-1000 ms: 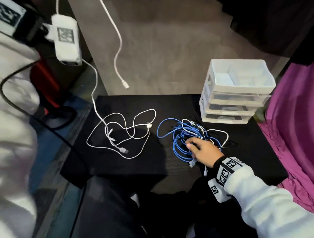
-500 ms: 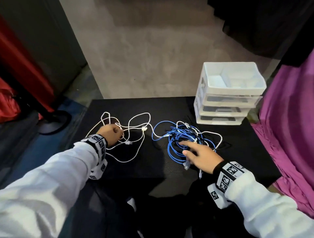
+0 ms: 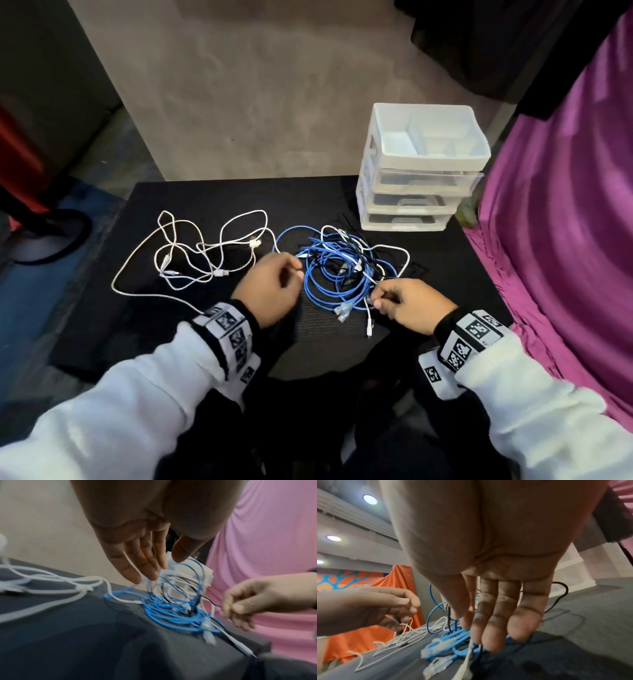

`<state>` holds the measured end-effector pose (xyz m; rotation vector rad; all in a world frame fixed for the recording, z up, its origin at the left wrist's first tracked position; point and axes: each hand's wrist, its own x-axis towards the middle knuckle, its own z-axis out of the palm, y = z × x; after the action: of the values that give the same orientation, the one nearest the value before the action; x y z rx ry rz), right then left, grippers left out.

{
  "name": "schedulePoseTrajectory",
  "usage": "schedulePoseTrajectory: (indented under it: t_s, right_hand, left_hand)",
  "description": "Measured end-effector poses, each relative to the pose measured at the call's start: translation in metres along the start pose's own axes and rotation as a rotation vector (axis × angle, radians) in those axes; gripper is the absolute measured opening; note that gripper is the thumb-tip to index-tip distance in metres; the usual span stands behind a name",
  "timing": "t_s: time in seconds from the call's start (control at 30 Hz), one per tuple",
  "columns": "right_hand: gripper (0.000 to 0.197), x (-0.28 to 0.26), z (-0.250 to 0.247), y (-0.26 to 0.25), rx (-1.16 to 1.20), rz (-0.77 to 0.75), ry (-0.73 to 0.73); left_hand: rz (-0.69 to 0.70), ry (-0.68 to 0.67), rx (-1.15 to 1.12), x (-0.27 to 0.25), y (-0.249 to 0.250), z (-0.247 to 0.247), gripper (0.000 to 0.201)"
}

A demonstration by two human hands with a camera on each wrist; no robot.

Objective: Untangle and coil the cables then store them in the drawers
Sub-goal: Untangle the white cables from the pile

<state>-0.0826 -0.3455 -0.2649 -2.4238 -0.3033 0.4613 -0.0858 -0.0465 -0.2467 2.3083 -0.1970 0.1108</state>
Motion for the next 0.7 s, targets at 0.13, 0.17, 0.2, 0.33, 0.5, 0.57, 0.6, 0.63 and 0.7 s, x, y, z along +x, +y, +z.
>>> schedulePoseTrajectory:
  t_s: [0.13,0.17,0.2,0.33,0.5,0.57,0.6,0.63,0.7]
  right_hand:
    - [0.012,-0.006,0.009,0.002,-0.061,0.047,0.037]
    - [0.012,-0.008,0.01,0.002,-0.071,0.061,0.055]
    - [0.012,-0.009,0.013,0.002,-0.079,0.073,0.063]
    - [0.014,-0.007,0.016,-0.001,-0.071,0.107,0.122]
    - [0.006,0.002,-0.002,-0.018,0.021,0.044,0.398]
    - [0.006,0.009,-0.011,-0.025,0.045,0.019,0.484]
    - [0.007,0.014,-0.016,-0.027,0.055,0.022,0.504]
    - [0.008,0.021,-0.02,-0.029,0.062,0.034,0.513]
    - [0.01,0.037,-0.027,-0.033,0.084,0.075,0.489]
  left_hand:
    - [-0.063,-0.012,-0.005,-0.006,0.012,0.038,0.007]
    - [-0.094,-0.068,-0.003,-0.007,0.015,0.046,0.008]
    - [-0.12,-0.144,-0.004,-0.01,0.016,0.054,0.008]
    - [-0.146,-0.314,0.027,-0.018,0.018,0.081,0.014]
    - [-0.143,-0.258,0.059,-0.015,0.018,0.084,0.006]
    - [-0.134,-0.248,0.029,-0.016,0.017,0.081,0.005]
    - [-0.125,-0.246,0.014,-0.017,0.018,0.079,0.005]
    - [-0.122,-0.257,-0.007,-0.017,0.018,0.077,0.005]
    - [-0.172,-0.348,-0.104,-0.017,0.022,0.074,0.011]
